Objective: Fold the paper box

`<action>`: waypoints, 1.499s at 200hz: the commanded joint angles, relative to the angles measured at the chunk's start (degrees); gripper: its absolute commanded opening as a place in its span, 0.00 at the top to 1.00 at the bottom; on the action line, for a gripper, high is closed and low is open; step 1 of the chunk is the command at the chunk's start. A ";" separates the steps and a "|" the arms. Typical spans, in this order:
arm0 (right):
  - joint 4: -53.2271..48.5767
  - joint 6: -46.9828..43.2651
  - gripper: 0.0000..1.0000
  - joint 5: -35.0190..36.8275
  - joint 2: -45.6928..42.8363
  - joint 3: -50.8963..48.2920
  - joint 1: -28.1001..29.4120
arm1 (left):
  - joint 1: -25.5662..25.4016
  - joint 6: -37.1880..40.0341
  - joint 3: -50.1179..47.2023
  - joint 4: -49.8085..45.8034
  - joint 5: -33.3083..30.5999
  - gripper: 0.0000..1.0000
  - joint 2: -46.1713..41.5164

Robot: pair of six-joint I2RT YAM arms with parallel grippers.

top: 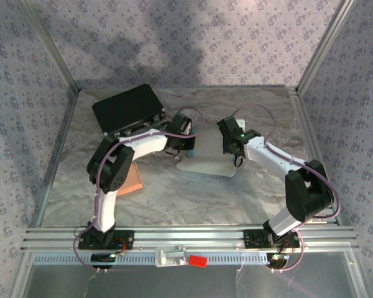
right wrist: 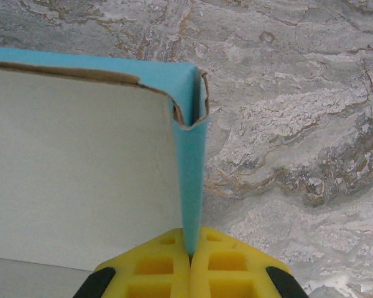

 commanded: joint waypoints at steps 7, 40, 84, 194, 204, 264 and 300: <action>-2.82 2.25 1.00 1.18 1.11 2.00 0.70 | -2.19 -3.99 2.91 -11.90 -14.16 1.00 3.52; -2.96 3.00 1.00 -0.35 1.93 2.34 0.51 | -3.12 -5.08 2.08 -10.59 -16.37 1.00 3.63; -3.19 2.82 1.00 -1.28 2.33 2.60 0.25 | -3.01 -2.68 1.84 -8.36 -14.24 1.00 3.44; -2.57 2.26 1.00 -2.08 2.24 2.43 0.10 | 2.17 4.80 3.93 -6.11 0.77 0.88 3.56; -2.61 2.31 1.00 -2.12 2.37 2.51 0.10 | 2.16 4.39 3.31 -5.75 -0.14 0.95 3.25; -2.57 3.12 1.00 -2.78 3.22 2.95 0.36 | -0.56 0.31 5.47 -12.53 -13.19 1.00 4.46; -3.10 2.51 1.00 -2.86 3.36 3.30 0.18 | -0.51 0.91 4.10 -9.44 -10.65 0.81 2.09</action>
